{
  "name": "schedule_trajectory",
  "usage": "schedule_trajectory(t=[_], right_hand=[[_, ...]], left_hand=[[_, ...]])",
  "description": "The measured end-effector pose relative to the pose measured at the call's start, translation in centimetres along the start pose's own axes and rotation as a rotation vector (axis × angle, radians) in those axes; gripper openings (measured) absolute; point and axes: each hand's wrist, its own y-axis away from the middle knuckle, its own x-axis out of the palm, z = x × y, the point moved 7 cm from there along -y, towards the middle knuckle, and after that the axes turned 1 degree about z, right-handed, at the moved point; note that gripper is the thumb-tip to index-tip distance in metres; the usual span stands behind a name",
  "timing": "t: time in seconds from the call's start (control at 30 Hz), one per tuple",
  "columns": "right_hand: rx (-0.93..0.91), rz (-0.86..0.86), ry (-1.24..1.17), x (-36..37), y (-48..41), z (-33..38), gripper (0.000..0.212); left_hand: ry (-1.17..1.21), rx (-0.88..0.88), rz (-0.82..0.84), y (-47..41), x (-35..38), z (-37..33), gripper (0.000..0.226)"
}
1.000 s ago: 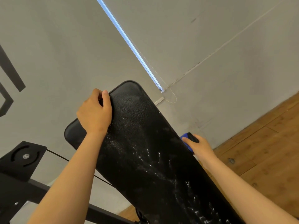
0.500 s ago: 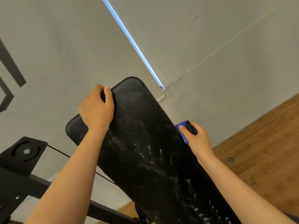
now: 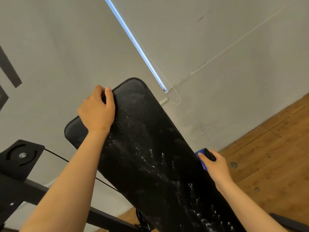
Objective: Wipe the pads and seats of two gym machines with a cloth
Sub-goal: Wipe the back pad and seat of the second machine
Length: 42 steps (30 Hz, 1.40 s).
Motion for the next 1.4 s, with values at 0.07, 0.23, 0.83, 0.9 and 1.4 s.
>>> schedule_trajectory(t=[0.07,0.23,0.83,0.9,1.4], right_hand=[[-0.026,0.018,-0.030,0.9,-0.5,1.5,0.009],[-0.074,0.053,-0.077,2.9,-2.6,4.7,0.014],[0.093,0.092,-0.044,0.4,-2.6,-1.7,0.015],[0.038,0.096,-0.050,1.2,-2.8,0.1,0.015],[0.184,0.011,0.128,-3.7,-0.9,-10.1,0.013]], left_hand=[[0.001,-0.002,-0.001,0.0,0.0,0.0,0.026],[0.013,0.008,-0.004,0.0,0.0,-0.1,0.025],[0.018,-0.010,0.001,0.1,0.1,0.1,0.025],[0.014,-0.009,0.002,0.0,0.0,0.0,0.025],[0.006,-0.002,0.002,0.0,0.1,-0.1,0.025]])
